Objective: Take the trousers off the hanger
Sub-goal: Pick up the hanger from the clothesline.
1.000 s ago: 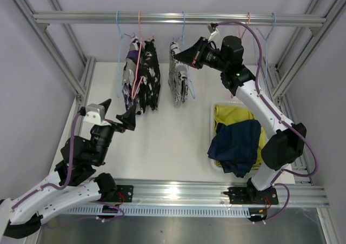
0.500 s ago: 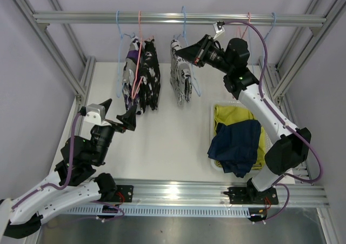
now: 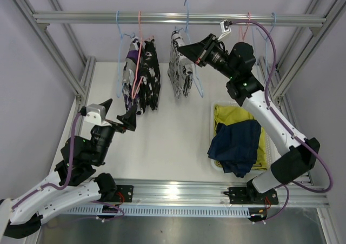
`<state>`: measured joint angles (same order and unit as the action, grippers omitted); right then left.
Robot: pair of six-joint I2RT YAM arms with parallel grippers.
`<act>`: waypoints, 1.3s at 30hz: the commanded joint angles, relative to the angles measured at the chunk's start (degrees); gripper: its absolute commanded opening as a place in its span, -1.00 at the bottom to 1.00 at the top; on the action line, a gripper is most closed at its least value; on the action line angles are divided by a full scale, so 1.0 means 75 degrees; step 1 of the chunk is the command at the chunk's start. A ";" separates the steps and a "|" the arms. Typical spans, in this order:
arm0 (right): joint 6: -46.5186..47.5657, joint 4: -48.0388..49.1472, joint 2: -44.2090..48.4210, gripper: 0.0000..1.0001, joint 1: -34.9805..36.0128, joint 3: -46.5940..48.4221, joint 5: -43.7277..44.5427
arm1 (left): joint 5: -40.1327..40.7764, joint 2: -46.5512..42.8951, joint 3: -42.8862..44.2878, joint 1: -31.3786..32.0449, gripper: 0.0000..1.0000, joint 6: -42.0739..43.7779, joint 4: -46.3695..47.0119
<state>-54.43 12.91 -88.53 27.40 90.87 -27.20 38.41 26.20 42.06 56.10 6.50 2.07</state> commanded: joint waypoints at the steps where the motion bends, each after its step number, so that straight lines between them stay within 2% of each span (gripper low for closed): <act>1: 0.1466 0.0403 0.1244 -1.00 0.0716 0.0235 0.1338 | -0.0270 -0.0024 0.0005 0.0020 0.99 0.0023 0.0053; 6: 0.2931 -0.1424 0.1819 -1.00 0.1992 0.0575 0.3551 | -0.0469 0.0245 0.0087 0.0196 0.99 0.0035 -0.0088; 11: 0.3132 -0.2305 0.2077 -1.00 0.2393 0.0575 0.4703 | -0.0680 0.0585 0.0192 0.0489 0.99 -0.0035 -0.0216; 14: 0.3402 -0.2330 0.2253 -1.00 0.2838 0.0307 0.6001 | -0.0728 0.0726 0.0204 0.0676 0.99 -0.0047 -0.0217; 23: 0.3602 -0.1932 0.2078 -1.00 0.4314 -0.0046 0.8475 | -0.0576 0.0983 -0.0042 0.1052 0.99 0.0164 0.0415; 32: 0.3355 -0.2412 0.1305 -1.00 0.5288 0.1078 0.9777 | -0.0575 0.1827 0.0134 0.1169 0.99 0.0399 0.0990; 39: 0.3309 -0.2401 0.0988 -1.00 0.5698 0.1524 1.0306 | -0.1044 0.1546 -0.0171 0.1192 0.99 0.0422 0.1354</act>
<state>-30.33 -13.41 -81.52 69.21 97.58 45.01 32.49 39.27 41.12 64.62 8.71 7.79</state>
